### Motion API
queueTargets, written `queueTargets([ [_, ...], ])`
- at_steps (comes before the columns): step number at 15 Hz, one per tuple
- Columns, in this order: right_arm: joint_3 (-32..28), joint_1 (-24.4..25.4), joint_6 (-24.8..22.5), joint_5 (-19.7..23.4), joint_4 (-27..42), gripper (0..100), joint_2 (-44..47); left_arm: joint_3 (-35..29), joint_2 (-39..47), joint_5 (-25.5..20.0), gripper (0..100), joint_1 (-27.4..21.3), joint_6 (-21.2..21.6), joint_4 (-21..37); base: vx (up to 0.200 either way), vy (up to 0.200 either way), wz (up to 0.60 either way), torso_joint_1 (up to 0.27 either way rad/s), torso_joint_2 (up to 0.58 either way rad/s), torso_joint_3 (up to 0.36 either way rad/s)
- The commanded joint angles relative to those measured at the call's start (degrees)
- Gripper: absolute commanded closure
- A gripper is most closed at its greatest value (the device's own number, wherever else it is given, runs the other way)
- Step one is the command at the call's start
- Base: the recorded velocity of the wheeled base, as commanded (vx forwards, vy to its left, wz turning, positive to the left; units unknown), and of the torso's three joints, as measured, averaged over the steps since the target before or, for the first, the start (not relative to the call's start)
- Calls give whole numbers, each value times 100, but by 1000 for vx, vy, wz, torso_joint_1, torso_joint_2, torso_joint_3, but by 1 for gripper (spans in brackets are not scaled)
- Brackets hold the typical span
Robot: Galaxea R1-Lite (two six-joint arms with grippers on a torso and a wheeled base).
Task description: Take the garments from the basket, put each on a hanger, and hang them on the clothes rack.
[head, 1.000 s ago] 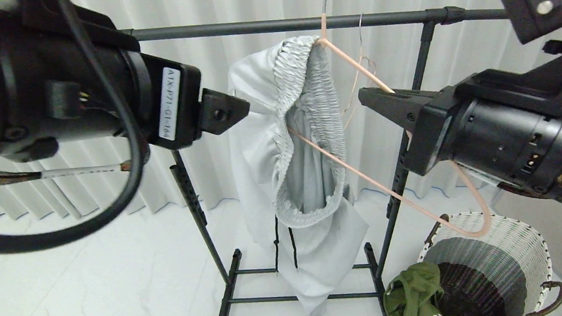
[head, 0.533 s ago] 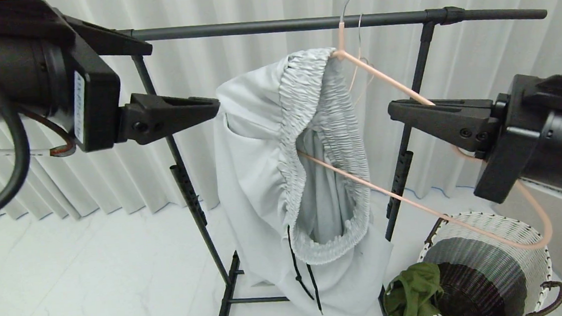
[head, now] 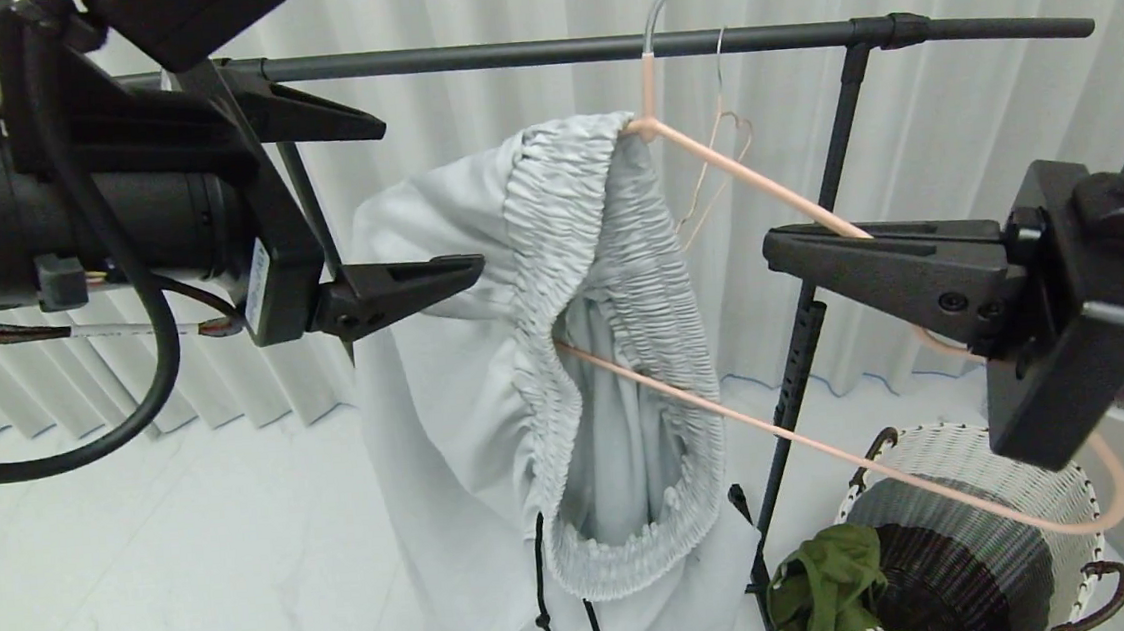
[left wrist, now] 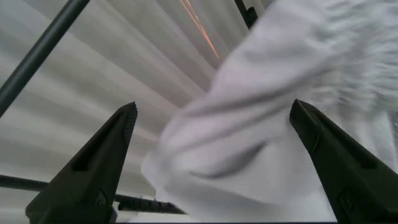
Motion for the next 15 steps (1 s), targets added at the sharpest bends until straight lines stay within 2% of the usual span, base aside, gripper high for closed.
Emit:
queueTargets([
  [1,-14,279,-4,4,8,100,28,41,62,-107,0,-8,-2,1,0,0,0,0,0,0],
  [9,-41,657,-13,13,140,100,98,190,62,-511,0,-8,-2,1,0,0,0,0,0,0],
  [10,-58,665,-13,22,157,100,98,208,53,-529,100,-8,-2,1,0,0,0,0,0,0],
  [15,-111,692,-13,83,219,100,98,419,-35,-660,100,-16,-2,1,0,0,0,0,0,0],
])
